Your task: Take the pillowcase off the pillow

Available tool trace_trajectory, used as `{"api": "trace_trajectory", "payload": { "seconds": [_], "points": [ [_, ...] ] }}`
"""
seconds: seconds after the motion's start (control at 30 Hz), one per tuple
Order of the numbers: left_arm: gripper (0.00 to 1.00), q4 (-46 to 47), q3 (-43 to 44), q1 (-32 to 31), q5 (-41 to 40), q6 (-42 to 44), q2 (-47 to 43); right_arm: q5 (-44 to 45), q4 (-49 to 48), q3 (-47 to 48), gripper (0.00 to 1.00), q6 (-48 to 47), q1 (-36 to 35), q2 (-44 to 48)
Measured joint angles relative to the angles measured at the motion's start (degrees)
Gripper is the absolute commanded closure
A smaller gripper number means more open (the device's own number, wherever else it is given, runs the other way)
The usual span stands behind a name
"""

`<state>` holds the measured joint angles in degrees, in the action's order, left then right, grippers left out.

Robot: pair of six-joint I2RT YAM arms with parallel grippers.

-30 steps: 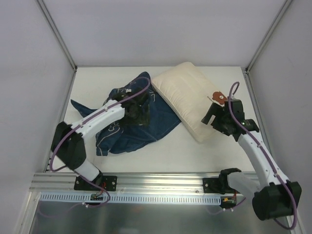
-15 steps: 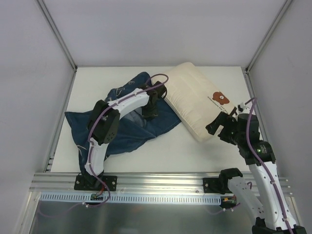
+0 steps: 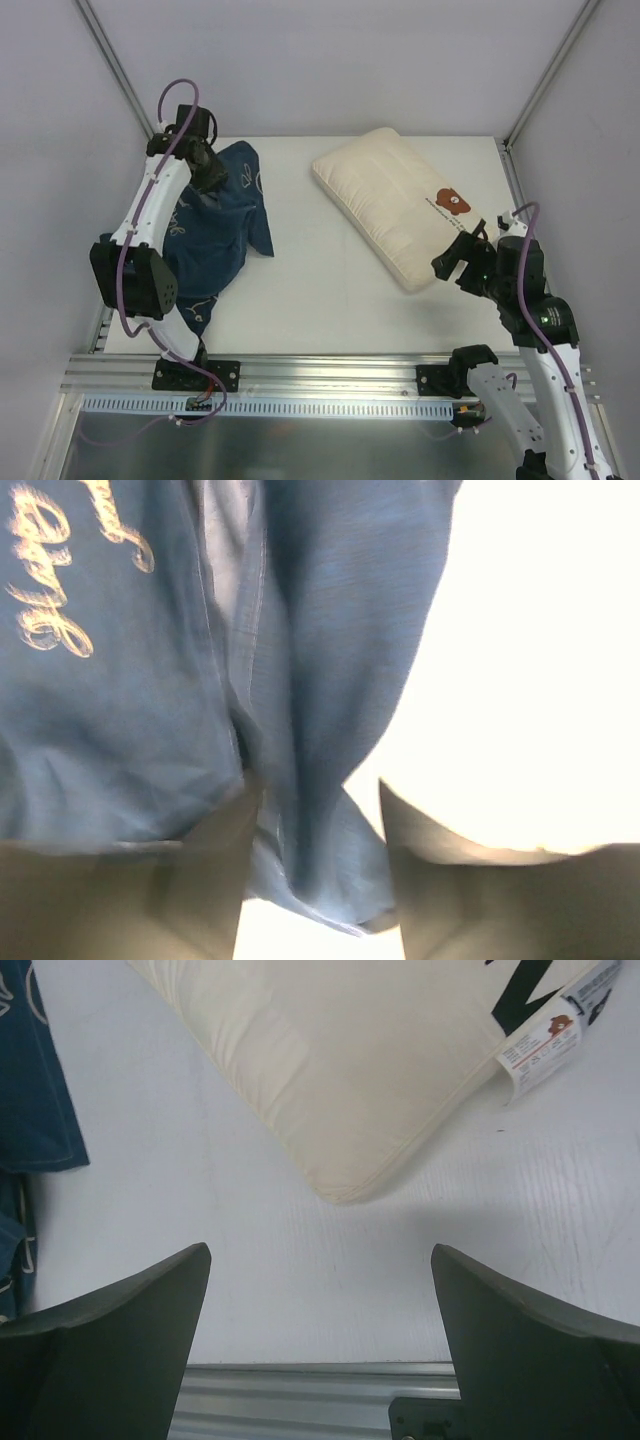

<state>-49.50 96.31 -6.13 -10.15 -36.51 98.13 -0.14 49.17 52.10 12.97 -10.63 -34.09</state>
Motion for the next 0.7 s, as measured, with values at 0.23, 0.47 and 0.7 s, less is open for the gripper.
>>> {"api": "trace_trajectory", "payload": {
  "seconds": [0.23,0.47,0.7],
  "points": [
    [0.09,0.1,-0.4,-0.3,6.3,2.1,-2.0,5.7,2.8,2.0,0.04,-0.2,0.0,-0.4],
    [0.06,-0.6,-5.6,-5.4,10.4,4.2,-4.3,10.1,5.5,3.7,0.04,-0.7,0.0,-1.1],
    [0.06,-0.6,-11.4,-17.1,15.1,4.2,-13.5,14.8,6.3,3.5,0.04,-1.0,0.0,-0.6]
  ]
}}
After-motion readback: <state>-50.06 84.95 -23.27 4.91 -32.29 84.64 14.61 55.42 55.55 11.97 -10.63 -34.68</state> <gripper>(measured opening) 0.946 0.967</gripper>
